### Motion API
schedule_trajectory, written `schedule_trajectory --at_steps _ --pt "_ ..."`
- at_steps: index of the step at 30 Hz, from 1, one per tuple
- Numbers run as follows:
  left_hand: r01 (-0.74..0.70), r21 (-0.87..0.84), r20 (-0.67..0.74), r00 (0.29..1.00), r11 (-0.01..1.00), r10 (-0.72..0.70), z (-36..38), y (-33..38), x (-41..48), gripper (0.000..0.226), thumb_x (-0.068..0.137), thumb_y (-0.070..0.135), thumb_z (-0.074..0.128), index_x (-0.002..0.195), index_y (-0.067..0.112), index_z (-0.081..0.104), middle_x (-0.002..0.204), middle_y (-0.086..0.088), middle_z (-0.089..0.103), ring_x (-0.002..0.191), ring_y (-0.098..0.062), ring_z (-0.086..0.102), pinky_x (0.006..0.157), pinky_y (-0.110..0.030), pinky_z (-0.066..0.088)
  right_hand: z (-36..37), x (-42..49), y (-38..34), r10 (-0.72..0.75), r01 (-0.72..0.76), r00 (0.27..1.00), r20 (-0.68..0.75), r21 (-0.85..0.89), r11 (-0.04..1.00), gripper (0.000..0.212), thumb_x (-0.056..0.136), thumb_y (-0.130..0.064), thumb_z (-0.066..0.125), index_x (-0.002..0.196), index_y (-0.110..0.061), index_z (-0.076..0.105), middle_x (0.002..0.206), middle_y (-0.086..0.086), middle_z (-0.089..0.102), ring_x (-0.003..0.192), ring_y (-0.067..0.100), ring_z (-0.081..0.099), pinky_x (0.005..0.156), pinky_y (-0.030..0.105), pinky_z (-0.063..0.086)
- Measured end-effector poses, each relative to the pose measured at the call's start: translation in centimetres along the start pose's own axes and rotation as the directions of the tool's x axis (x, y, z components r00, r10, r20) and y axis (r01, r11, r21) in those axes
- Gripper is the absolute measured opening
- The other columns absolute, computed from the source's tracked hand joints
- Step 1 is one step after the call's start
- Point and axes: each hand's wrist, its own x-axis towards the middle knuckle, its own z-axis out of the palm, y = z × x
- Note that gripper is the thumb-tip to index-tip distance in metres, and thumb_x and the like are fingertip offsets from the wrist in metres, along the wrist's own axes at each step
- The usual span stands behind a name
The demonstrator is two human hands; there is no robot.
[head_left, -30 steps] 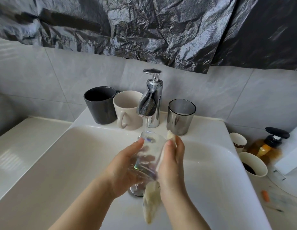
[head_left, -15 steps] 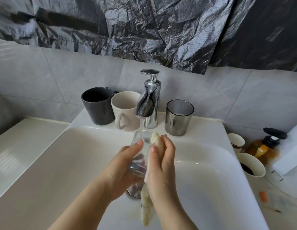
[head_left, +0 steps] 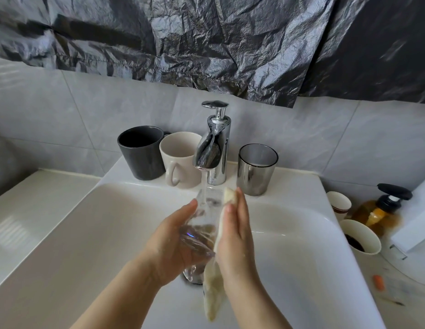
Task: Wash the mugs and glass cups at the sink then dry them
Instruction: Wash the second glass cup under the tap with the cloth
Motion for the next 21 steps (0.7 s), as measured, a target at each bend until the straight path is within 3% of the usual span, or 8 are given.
schedule_trajectory --at_steps 4,7,9,12,14,17,19,21 --pt "-0.04 0.078 0.021 0.999 0.996 0.038 0.0 0.0 -0.3 0.058 0.073 0.045 0.068 0.114 0.005 0.067 0.107 -0.026 0.063 0.095 -0.037 0.06 0.084 -0.045 0.048 1.0 -1.2 0.2 -0.106 0.13 0.986 0.126 -0.202 0.971 0.04 0.083 -0.046 0.025 0.119 -0.063 0.016 0.134 -0.044 -0.009 0.135 -0.016 -0.007 0.108 0.007 0.003" --pt "-0.035 0.134 0.038 0.999 0.99 0.03 -0.1 0.8 -0.6 0.058 0.07 0.038 0.074 0.118 0.008 0.063 0.108 -0.024 0.064 0.088 -0.034 0.062 0.078 -0.044 0.053 0.2 0.0 -0.7 -0.078 0.077 0.997 0.003 0.023 0.997 0.029 0.095 -0.041 0.032 0.12 -0.055 0.031 0.14 -0.036 0.02 0.133 -0.017 0.019 0.101 -0.003 0.016" --pt "-0.061 0.132 -0.011 0.998 0.989 0.063 -0.3 1.3 -0.5 0.05 0.068 0.037 0.067 0.108 0.008 0.065 0.09 -0.016 0.066 0.07 -0.03 0.063 0.073 -0.043 0.052 -0.5 0.5 -0.9 -0.001 0.008 0.999 -0.035 0.204 0.979 0.028 0.101 -0.026 0.039 0.118 -0.048 0.042 0.123 -0.033 0.046 0.116 -0.018 0.043 0.084 -0.007 0.031" --pt "-0.084 0.113 -0.065 0.994 0.99 0.092 -0.4 1.6 -0.7 0.049 0.062 0.034 0.067 0.104 0.009 0.06 0.08 -0.012 0.067 0.061 -0.025 0.064 0.069 -0.041 0.052 -0.4 0.0 -0.7 -0.003 -0.002 1.0 0.028 0.183 0.983 0.032 0.099 -0.02 0.042 0.122 -0.042 0.048 0.111 -0.035 0.051 0.093 -0.031 0.047 0.075 -0.008 0.033" --pt "-0.065 0.113 -0.063 0.995 0.991 0.073 -0.6 1.6 -0.7 0.05 0.062 0.033 0.068 0.105 0.009 0.061 0.084 -0.013 0.067 0.065 -0.027 0.064 0.071 -0.042 0.052 -0.5 0.0 -0.3 -0.015 0.017 1.0 -0.017 0.147 0.989 0.03 0.098 -0.019 0.044 0.12 -0.035 0.056 0.114 -0.03 0.056 0.101 -0.024 0.05 0.089 0.0 0.036" --pt "-0.037 0.097 -0.021 0.999 0.995 0.039 -0.9 1.8 -0.8 0.034 0.063 0.031 0.068 0.091 0.011 0.073 0.089 -0.013 0.064 0.075 -0.029 0.061 0.073 -0.041 0.048 -1.2 0.7 -0.4 0.027 -0.006 0.988 -0.149 0.141 0.99 0.018 0.096 -0.021 0.05 0.101 -0.034 0.061 0.123 -0.008 0.059 0.115 0.002 0.053 0.103 0.019 0.037" --pt "-0.034 0.09 0.0 0.999 0.995 0.034 -1.1 2.1 -0.9 0.03 0.064 0.03 0.067 0.087 0.011 0.072 0.086 -0.012 0.065 0.073 -0.027 0.062 0.072 -0.038 0.047 -1.8 1.0 -0.5 0.002 0.02 0.974 -0.228 0.094 0.995 0.012 0.091 -0.027 0.056 0.09 -0.035 0.064 0.109 -0.001 0.064 0.102 0.005 0.059 0.092 0.021 0.044" --pt "-0.052 0.153 -0.003 0.999 0.987 0.053 -1.2 2.4 -0.9 0.035 0.065 0.031 0.067 0.091 0.007 0.065 0.083 -0.011 0.064 0.067 -0.025 0.062 0.065 -0.035 0.051 -2.5 1.1 -0.7 0.068 -0.036 0.959 -0.274 0.121 0.992 0.012 0.089 -0.025 0.061 0.097 -0.031 0.066 0.08 -0.006 0.065 0.072 0.002 0.062 0.073 0.02 0.049"
